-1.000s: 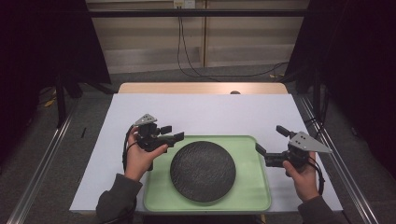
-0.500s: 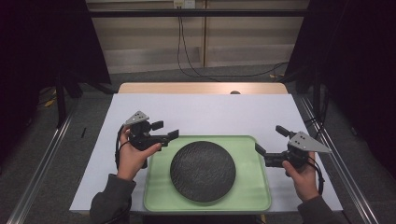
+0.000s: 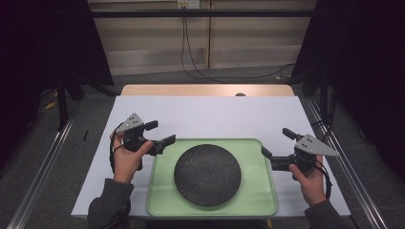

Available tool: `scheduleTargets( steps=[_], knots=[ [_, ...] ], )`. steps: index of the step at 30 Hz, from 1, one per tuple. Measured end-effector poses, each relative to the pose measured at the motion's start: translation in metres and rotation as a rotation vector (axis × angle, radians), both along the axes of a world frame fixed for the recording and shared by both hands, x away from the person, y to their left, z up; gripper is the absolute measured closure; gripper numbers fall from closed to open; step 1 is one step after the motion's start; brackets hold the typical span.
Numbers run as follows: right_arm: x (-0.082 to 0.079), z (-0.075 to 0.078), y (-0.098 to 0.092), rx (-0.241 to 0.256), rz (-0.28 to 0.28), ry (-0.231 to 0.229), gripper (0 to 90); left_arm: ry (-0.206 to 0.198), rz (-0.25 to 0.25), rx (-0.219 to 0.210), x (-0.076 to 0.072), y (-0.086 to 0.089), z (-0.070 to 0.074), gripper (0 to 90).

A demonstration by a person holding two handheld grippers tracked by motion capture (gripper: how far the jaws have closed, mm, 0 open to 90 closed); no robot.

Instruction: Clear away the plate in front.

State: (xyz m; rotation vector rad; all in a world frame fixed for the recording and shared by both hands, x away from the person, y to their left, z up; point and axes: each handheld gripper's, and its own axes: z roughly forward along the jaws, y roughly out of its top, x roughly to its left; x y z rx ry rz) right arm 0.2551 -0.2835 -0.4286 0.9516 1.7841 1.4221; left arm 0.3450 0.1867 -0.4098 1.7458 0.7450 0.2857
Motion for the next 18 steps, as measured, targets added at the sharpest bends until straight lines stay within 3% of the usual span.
scheduleTargets(
  steps=[4,5,11,14,15,18],
  knots=[
    [0.0,0.0,-0.001,-0.001,-0.001,0.001,0.3,-0.056,-0.029,0.015,-0.001,0.008,0.0,1.4],
    [0.0,0.0,-0.001,0.0,-0.002,0.001,0.2,-0.062,-0.005,0.017,-0.002,0.011,0.002,1.4],
    [0.001,0.0,0.0,0.001,0.002,0.002,0.3,-0.076,-0.01,0.008,-0.003,0.021,-0.001,1.4],
    [0.001,0.0,0.0,0.0,0.003,0.003,0.3,-0.094,0.004,0.025,-0.003,0.026,-0.003,1.4],
    [0.001,0.0,0.0,-0.001,0.003,0.003,0.3,-0.098,-0.013,0.011,-0.002,0.027,-0.004,1.5],
    [0.002,0.0,0.0,0.0,0.003,0.003,0.3,-0.098,0.009,0.007,-0.003,0.032,-0.005,1.6]
  ],
)
